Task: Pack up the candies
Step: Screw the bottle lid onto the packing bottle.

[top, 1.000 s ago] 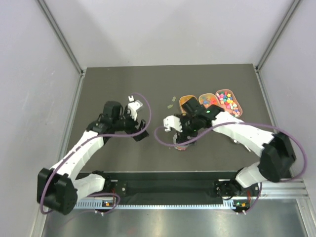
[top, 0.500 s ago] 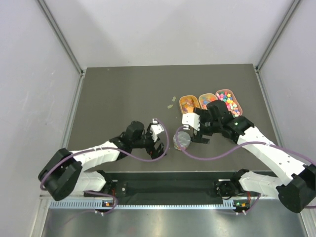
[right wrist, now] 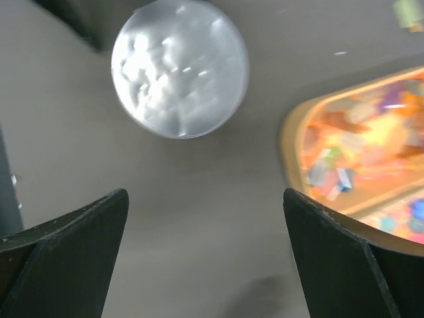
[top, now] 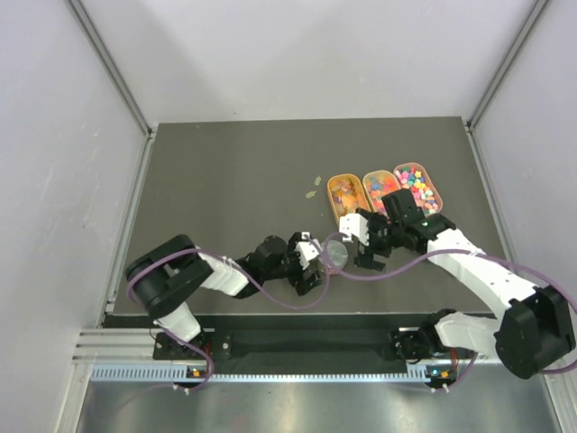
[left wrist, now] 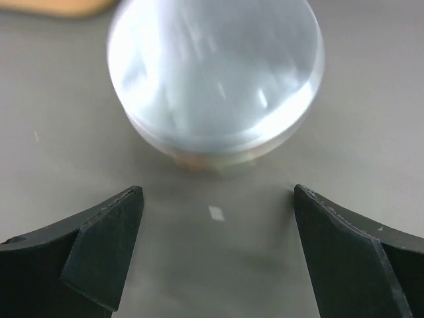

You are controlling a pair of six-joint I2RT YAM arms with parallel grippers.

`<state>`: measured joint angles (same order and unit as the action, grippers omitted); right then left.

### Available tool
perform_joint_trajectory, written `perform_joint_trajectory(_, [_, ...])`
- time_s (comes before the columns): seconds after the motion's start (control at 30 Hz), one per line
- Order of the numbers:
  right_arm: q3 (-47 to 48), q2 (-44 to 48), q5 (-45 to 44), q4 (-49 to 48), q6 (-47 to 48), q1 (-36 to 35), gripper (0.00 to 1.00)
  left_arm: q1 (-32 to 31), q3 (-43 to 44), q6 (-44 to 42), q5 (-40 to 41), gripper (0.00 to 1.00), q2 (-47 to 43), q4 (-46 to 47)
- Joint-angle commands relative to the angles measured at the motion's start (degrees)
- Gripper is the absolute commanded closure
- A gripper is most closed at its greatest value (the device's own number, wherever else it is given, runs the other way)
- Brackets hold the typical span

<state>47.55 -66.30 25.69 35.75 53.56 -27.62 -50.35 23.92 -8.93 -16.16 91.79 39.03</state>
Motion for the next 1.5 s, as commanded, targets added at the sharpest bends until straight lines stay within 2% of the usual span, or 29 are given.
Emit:
perform_joint_trajectory(0.0, [-1.8,-3.3,10.2,-2.4,7.3,2.6,0.00,-0.1,1.7,0.1,1.5,0.01,9.5,2.7])
perform_joint_trajectory(0.2, [3.4,-10.1,13.9,0.6,13.4,4.5,0.00,-0.8,3.2,0.6,0.6,0.01,13.8,5.3])
perform_joint_trajectory(0.57, [11.9,-20.9,22.1,12.7,34.0,5.8,0.00,-1.8,3.1,0.4,-2.2,0.02,16.5,11.1])
perform_joint_trajectory(0.67, [16.6,-25.2,23.8,18.8,40.3,5.9,0.00,-1.9,3.0,0.4,-2.6,0.10,16.5,12.0])
perform_joint_trajectory(0.7, [19.0,-26.1,24.7,20.1,42.3,5.9,0.00,-1.9,3.1,0.4,-2.9,0.17,16.5,12.0])
perform_joint_trajectory(0.77, [21.0,-28.4,25.5,23.0,43.8,5.6,0.00,-1.9,3.0,0.4,-3.1,0.22,16.5,11.9])
perform_joint_trajectory(0.8, [22.9,-29.1,25.7,23.9,45.5,5.6,0.00,-1.9,3.0,0.5,-3.0,0.28,16.5,11.8])
perform_joint_trajectory(0.9, [25.8,-31.5,25.3,29.4,50.2,4.9,0.00,-1.9,3.1,0.6,-2.6,0.29,16.5,11.7])
perform_joint_trajectory(1.0, [27.1,-32.7,24.0,34.4,55.3,4.2,0.00,-1.9,3.1,0.8,-1.5,0.27,16.6,11.7])
perform_joint_trajectory(1.17, [27.4,-33.3,23.3,37.0,58.2,2.6,0.00,-1.9,3.2,0.9,-1.6,0.33,16.8,11.7])
perform_joint_trajectory(1.47, [30.9,-37.9,22.4,37.5,59.0,-0.2,0.00,-1.9,3.5,1.1,-1.1,0.33,17.0,11.2])
